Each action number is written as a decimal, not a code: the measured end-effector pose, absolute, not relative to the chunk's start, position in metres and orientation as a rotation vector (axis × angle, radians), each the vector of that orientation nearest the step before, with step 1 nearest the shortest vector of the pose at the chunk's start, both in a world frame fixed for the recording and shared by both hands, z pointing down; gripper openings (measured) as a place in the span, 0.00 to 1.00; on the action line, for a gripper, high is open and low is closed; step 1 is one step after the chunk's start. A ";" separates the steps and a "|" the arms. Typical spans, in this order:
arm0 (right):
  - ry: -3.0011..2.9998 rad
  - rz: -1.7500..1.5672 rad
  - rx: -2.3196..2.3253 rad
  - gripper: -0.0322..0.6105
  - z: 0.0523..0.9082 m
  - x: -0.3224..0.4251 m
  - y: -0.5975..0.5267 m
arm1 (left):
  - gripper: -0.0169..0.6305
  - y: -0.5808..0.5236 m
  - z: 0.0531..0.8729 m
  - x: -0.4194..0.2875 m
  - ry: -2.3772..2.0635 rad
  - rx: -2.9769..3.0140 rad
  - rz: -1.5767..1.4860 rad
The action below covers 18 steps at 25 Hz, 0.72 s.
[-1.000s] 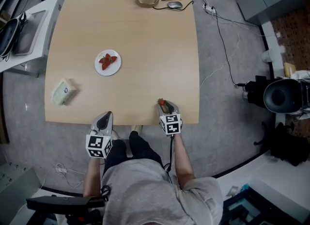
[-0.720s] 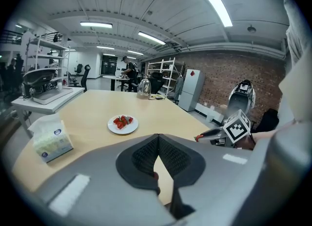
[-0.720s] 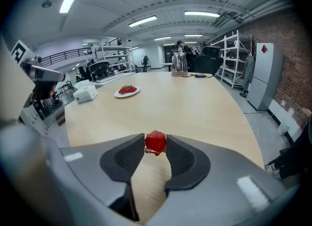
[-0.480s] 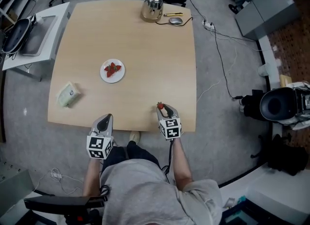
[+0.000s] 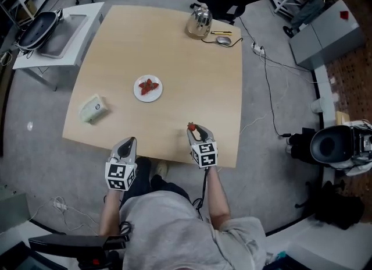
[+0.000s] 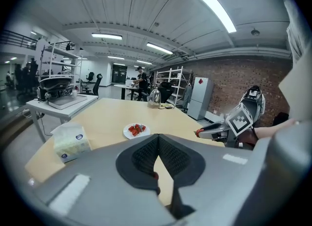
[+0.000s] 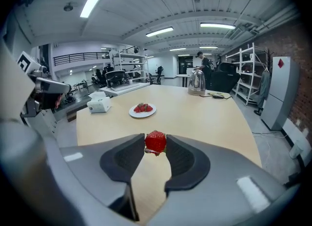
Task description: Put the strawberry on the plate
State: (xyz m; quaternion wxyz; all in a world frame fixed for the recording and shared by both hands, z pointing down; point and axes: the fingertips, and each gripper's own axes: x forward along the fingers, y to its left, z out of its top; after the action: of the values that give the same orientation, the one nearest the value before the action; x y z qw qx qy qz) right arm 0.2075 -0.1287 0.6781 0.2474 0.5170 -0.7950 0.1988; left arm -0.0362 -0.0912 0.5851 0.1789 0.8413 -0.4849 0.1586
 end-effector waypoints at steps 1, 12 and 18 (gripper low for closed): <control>-2.174 0.530 1.397 0.27 0.676 0.202 -0.131 | 0.06 -0.091 0.585 -0.039 -1.378 2.374 0.445; -2.236 0.483 1.318 0.27 0.664 0.145 -0.173 | 0.06 -0.111 0.578 -0.085 -1.440 2.347 0.408; -2.260 0.490 1.279 0.27 0.667 0.115 -0.196 | 0.06 -0.125 0.583 -0.102 -1.441 2.327 0.419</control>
State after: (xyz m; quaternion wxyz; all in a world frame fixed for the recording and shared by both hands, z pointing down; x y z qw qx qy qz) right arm 0.1146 -0.1961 0.6673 0.2468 0.4690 -0.8288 0.1796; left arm -0.1023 -0.1249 0.5835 0.1852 0.8258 -0.5115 0.1489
